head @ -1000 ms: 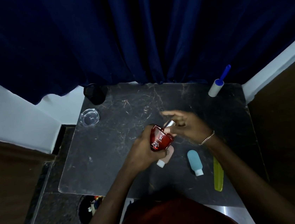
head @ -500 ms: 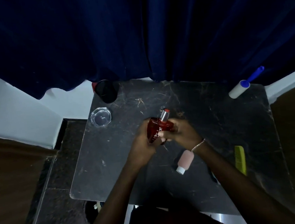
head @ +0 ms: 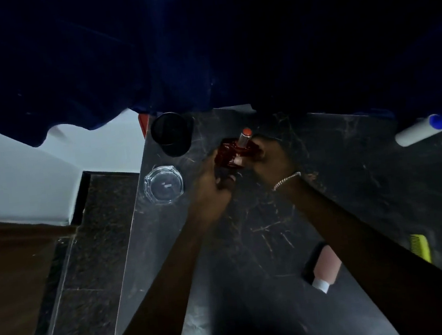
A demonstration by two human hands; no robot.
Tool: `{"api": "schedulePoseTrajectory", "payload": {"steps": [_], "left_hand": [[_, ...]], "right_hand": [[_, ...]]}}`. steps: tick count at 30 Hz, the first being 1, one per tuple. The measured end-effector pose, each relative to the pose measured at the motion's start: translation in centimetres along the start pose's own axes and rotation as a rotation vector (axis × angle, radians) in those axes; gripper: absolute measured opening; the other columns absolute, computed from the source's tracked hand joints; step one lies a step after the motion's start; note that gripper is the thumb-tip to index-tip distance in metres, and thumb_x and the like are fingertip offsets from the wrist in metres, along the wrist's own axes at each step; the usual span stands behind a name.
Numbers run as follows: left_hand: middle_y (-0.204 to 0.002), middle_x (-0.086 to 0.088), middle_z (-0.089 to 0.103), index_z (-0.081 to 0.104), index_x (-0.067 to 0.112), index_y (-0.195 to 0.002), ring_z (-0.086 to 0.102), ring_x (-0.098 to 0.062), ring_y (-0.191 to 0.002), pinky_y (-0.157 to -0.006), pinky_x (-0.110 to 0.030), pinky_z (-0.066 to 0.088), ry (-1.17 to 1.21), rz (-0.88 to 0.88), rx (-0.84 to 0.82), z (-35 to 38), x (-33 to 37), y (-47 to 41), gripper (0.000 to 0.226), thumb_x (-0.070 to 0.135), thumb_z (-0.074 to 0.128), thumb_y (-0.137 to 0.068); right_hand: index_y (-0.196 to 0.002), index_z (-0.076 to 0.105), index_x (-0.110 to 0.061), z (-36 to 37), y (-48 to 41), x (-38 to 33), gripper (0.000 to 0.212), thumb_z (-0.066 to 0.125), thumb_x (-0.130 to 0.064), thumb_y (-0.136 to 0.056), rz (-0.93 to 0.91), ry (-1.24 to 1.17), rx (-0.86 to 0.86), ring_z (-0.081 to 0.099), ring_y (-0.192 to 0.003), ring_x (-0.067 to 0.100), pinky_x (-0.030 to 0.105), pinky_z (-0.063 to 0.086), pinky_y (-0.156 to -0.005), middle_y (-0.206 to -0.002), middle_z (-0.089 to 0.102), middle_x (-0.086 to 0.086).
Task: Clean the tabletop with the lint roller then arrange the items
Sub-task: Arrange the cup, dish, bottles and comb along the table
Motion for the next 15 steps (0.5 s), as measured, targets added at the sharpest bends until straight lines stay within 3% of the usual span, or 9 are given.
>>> {"api": "schedulePoseTrajectory", "payload": {"steps": [2, 6, 8, 10, 12, 14, 15], "left_hand": [[-0.143, -0.001, 0.059, 0.045, 0.017, -0.152, 0.056, -0.012, -0.131, -0.108, -0.018, 0.043, -0.035, 0.01, -0.017, -0.4, -0.6, -2.2, 0.066, 0.001, 0.064, -0.091], [-0.144, 0.002, 0.058, 0.044, 0.022, -0.15, 0.054, -0.007, -0.132, -0.116, -0.025, 0.041, 0.029, 0.027, -0.05, -0.5, -1.0, -4.9, 0.065, 0.021, 0.061, -0.087], [-0.143, 0.005, 0.058, 0.039, 0.045, -0.148, 0.055, -0.011, -0.133, -0.118, -0.038, 0.043, 0.019, 0.029, -0.061, -0.6, -1.2, -5.9, 0.066, 0.034, 0.059, -0.086], [-0.149, -0.001, 0.056, 0.028, 0.056, -0.147, 0.054, -0.019, -0.138, -0.118, -0.045, 0.043, -0.02, 0.023, -0.068, -0.6, -1.5, -6.6, 0.073, 0.039, 0.056, -0.082], [-0.153, -0.007, 0.051, 0.021, 0.048, -0.155, 0.049, -0.021, -0.141, -0.12, -0.048, 0.039, 0.008, 0.007, -0.072, -0.4, -1.8, -7.2, 0.087, 0.019, 0.062, -0.085], [-0.155, -0.01, 0.049, 0.015, 0.047, -0.147, 0.046, -0.021, -0.143, -0.123, -0.046, 0.036, 0.029, 0.009, -0.066, -0.4, -2.0, -7.5, 0.094, -0.005, 0.063, -0.086], [-0.155, -0.012, 0.048, 0.013, 0.05, -0.142, 0.045, -0.023, -0.144, -0.124, -0.038, 0.036, 0.027, 0.019, -0.062, -0.4, -2.0, -7.6, 0.096, -0.011, 0.062, -0.086]], "right_hand": [[-0.113, 0.068, -0.008, 1.1, -2.4, 0.0, 0.04, 0.081, -0.007, -0.075, -0.006, 0.015, 0.014, 0.068, -0.098, 0.019, 0.027, 0.052, -0.09, -0.104, 0.072, 0.005], [-0.111, 0.069, -0.011, 2.5, -5.6, 0.3, 0.037, 0.081, -0.012, -0.075, -0.041, 0.065, 0.049, 0.062, -0.079, -0.003, -0.004, 0.041, -0.071, -0.095, 0.068, -0.007], [-0.112, 0.069, -0.013, 3.0, -6.7, 0.7, 0.038, 0.08, -0.014, -0.076, -0.035, 0.084, 0.054, 0.063, -0.082, -0.001, -0.005, 0.04, -0.07, -0.097, 0.069, -0.007], [-0.114, 0.069, -0.015, 3.2, -7.6, 0.9, 0.038, 0.079, -0.015, -0.077, -0.034, 0.108, 0.043, 0.067, -0.093, 0.008, 0.007, 0.047, -0.081, -0.102, 0.071, -0.005], [-0.114, 0.068, -0.015, 3.3, -8.2, 1.1, 0.038, 0.079, -0.016, -0.078, -0.043, 0.128, 0.037, 0.068, -0.098, 0.011, 0.021, 0.05, -0.088, -0.107, 0.074, -0.001], [-0.114, 0.069, -0.017, 3.5, -8.6, 1.2, 0.038, 0.079, -0.017, -0.077, -0.047, 0.141, 0.025, 0.066, -0.095, 0.006, 0.015, 0.047, -0.085, -0.106, 0.073, -0.002], [-0.114, 0.069, -0.017, 3.6, -8.8, 1.3, 0.038, 0.079, -0.016, -0.077, -0.044, 0.144, 0.016, 0.064, -0.093, 0.003, 0.01, 0.045, -0.082, -0.105, 0.073, -0.004]]}}
Point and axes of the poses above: each hand's wrist, its own y-axis away from the middle knuckle, its own z-axis out of the palm, x = y × z, the point moved 9 cm from there along -y, towards the middle knuckle
